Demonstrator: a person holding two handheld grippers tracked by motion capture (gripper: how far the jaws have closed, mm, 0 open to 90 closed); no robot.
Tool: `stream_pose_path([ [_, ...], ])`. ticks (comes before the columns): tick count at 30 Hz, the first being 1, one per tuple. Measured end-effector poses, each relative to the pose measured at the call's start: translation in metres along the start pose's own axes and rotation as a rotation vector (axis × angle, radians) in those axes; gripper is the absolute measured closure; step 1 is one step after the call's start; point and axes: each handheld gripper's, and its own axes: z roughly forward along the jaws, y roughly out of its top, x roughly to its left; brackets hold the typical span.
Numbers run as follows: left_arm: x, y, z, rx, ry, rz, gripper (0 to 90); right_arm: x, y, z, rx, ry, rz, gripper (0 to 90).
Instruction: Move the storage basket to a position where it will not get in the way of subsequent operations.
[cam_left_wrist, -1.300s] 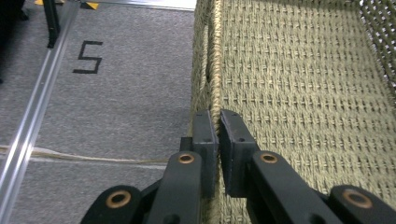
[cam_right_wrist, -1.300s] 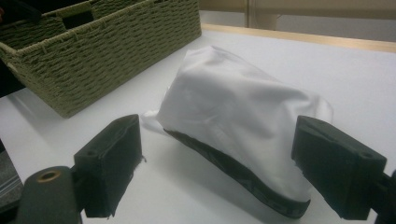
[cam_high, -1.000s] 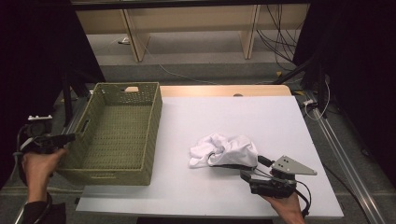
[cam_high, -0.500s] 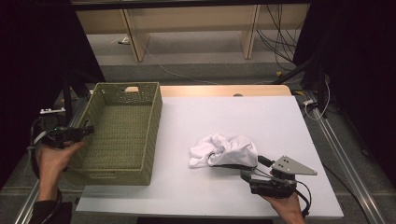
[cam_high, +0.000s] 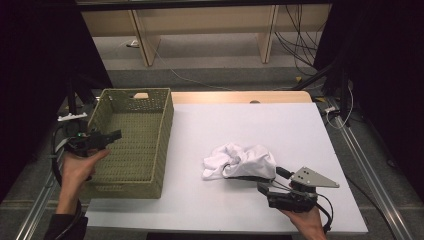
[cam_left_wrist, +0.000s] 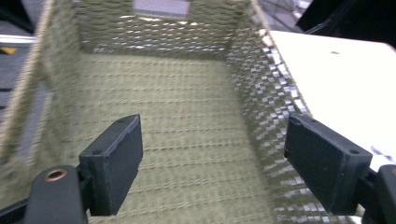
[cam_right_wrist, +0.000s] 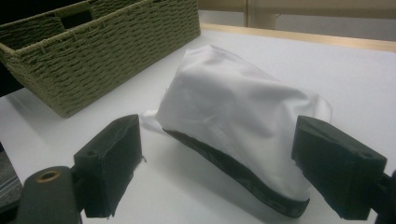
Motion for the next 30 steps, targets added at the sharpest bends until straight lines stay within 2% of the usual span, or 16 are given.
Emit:
stream_pose_path([
  [6,-0.025,-0.001,0.006,0.004,-0.072,0.016,17.2,0.0,0.0,0.0,0.005,-0.002,-0.002,17.0],
  [10,-0.039,-0.002,0.006,-0.004,-0.131,0.016,17.0,-0.001,0.0,0.001,0.009,-0.003,0.0,17.0],
  [13,-0.049,-0.002,0.005,-0.006,-0.164,0.033,17.0,-0.001,-0.001,0.001,0.011,-0.004,0.003,17.0],
  [16,-0.06,-0.002,0.005,0.001,-0.227,0.036,17.0,-0.001,-0.001,0.001,0.016,-0.008,0.006,17.0],
  [24,-0.095,-0.009,0.007,0.016,-0.276,0.105,17.0,-0.002,-0.001,0.001,0.023,-0.014,0.006,17.0],
  [30,-0.125,-0.018,0.009,0.028,-0.336,0.152,17.0,-0.003,-0.001,0.002,0.023,-0.018,0.008,17.0],
])
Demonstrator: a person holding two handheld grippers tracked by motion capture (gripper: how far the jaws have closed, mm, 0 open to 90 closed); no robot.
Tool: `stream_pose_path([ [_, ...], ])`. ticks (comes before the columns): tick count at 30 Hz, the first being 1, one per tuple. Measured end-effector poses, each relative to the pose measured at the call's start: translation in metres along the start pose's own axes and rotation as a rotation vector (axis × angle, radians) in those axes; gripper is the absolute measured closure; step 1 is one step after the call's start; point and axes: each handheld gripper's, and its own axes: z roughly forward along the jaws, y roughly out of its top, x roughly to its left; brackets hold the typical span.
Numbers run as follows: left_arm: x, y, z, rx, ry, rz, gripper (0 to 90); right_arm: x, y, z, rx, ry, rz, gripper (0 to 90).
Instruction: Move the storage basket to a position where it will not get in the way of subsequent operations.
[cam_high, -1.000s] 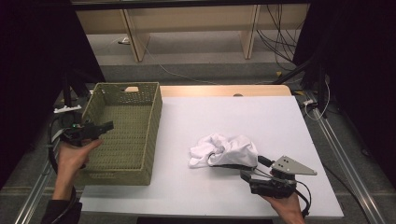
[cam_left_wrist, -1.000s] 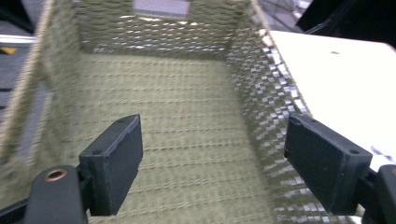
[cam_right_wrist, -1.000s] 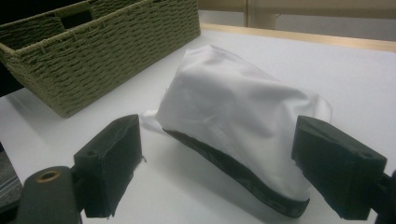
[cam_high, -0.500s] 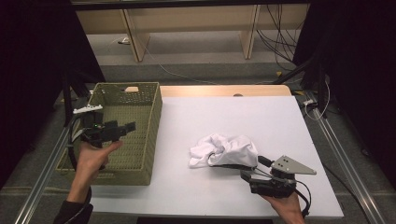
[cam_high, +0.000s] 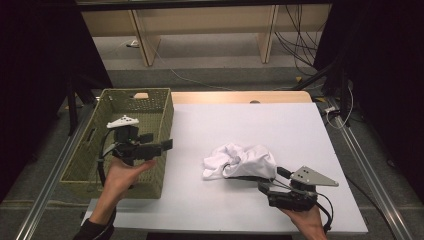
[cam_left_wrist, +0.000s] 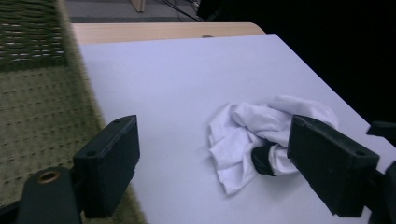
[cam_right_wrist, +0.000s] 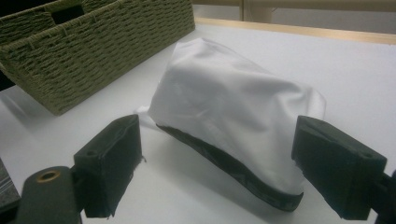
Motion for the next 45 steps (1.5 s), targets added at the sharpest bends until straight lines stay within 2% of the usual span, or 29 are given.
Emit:
stream_pose_path([
  [4,-0.014,-0.004,0.009,0.017,-0.022,0.012,16.9,0.0,0.0,0.0,0.002,-0.001,0.003,17.0],
  [6,-0.022,-0.008,0.016,0.027,-0.049,0.013,16.9,-0.001,-0.001,0.0,0.0,0.0,0.004,17.0],
  [10,-0.03,-0.012,0.024,0.041,-0.072,0.03,16.9,-0.001,-0.001,0.0,0.0,0.0,0.004,17.0],
  [11,-0.033,-0.013,0.027,0.045,-0.085,0.024,17.0,-0.001,-0.001,0.0,0.0,-0.001,0.005,17.0],
  [12,-0.038,-0.017,0.033,0.052,-0.101,0.036,16.9,-0.001,-0.001,0.0,0.0,-0.001,0.007,17.0],
  [16,-0.047,-0.023,0.041,0.067,-0.114,0.06,16.9,-0.002,-0.001,0.0,0.0,-0.004,0.005,17.0],
  [19,-0.054,-0.028,0.046,0.069,-0.094,0.095,17.0,-0.002,-0.001,0.0,-0.001,-0.001,0.01,17.0],
  [21,-0.058,-0.031,0.05,0.066,-0.1,0.101,16.9,-0.003,-0.001,0.0,-0.001,-0.001,0.012,17.0],
  [31,-0.067,-0.05,0.069,0.084,-0.101,0.121,16.6,-0.004,-0.002,-0.001,0.008,-0.006,0.012,17.0],
  [37,-0.066,-0.06,0.076,0.083,-0.107,0.115,16.7,-0.004,-0.002,0.0,0.009,-0.005,0.013,17.0],
  [45,-0.066,-0.07,0.085,0.099,-0.102,0.136,16.5,-0.004,-0.002,0.001,0.01,-0.004,0.016,17.0],
])
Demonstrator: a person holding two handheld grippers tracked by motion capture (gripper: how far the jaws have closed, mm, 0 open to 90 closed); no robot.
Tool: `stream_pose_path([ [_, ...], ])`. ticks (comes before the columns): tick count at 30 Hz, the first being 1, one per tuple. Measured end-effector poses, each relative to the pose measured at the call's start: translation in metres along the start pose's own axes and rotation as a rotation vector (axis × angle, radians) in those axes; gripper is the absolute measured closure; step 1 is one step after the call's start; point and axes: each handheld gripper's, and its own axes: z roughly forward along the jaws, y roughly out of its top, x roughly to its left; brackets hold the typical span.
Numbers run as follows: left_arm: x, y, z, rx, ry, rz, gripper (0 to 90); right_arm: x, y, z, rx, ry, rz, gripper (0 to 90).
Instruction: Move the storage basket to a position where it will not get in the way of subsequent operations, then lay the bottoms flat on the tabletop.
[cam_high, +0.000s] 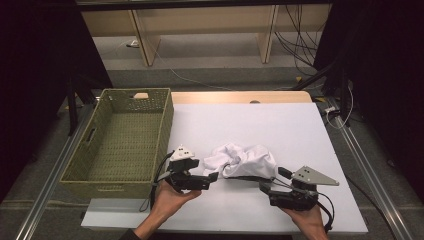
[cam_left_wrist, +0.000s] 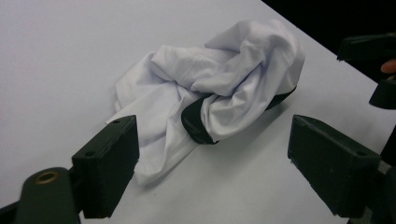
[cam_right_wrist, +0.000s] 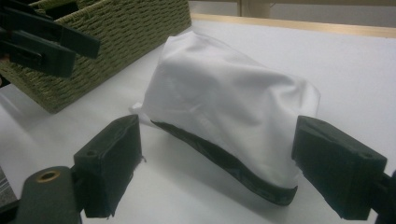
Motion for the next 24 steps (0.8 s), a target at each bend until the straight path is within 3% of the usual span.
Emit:
stream_pose_path([
  [12,0.003,-0.013,0.008,0.024,0.018,0.018,16.5,-0.001,0.0,0.003,0.03,-0.012,-0.005,17.0],
  [20,0.005,-0.019,0.011,0.023,0.031,0.033,16.5,-0.005,-0.002,0.008,0.1,-0.067,-0.01,18.5],
  [24,0.006,-0.02,0.013,0.029,0.028,0.03,16.5,-0.013,-0.004,0.016,0.138,-0.101,-0.007,18.8],
])
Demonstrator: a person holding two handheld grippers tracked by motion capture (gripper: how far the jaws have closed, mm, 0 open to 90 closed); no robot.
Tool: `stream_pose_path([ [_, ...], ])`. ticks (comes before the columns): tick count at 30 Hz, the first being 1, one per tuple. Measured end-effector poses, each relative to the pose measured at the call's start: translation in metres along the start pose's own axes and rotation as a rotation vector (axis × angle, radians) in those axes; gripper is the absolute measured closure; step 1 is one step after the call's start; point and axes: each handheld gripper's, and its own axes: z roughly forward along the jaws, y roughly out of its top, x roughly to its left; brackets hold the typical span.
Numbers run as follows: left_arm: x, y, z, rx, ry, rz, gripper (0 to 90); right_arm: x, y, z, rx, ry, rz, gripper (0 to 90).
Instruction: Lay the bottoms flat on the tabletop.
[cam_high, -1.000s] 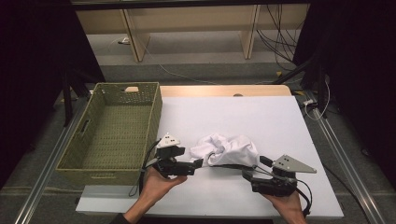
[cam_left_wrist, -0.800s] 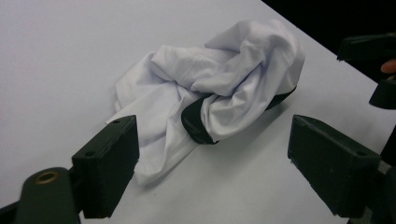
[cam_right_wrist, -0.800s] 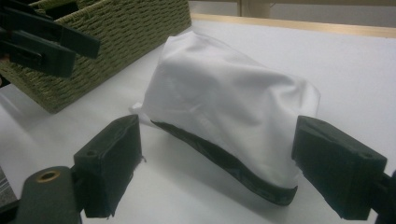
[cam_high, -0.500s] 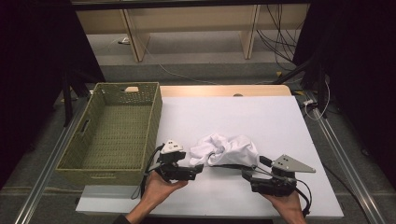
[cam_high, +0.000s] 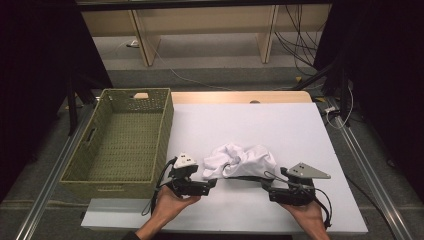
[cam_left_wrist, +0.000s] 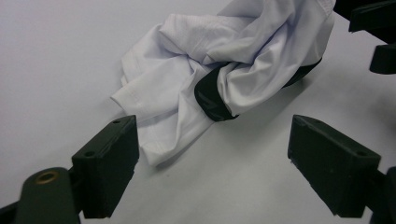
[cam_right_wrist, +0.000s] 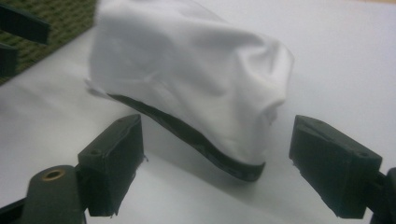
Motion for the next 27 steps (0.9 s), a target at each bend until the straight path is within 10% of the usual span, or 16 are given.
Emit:
stream_pose_path([
  [10,0.002,-0.001,0.004,0.01,0.008,0.004,16.6,-0.015,-0.001,0.023,0.109,-0.031,-0.013,26.8],
  [21,0.004,-0.002,0.003,0.01,0.016,0.001,16.9,-0.028,0.003,0.032,0.132,-0.041,-0.038,83.7],
  [27,0.004,-0.002,0.003,0.012,0.02,0.0,17.0,-0.042,0.007,0.029,0.124,-0.084,-0.02,87.2],
])
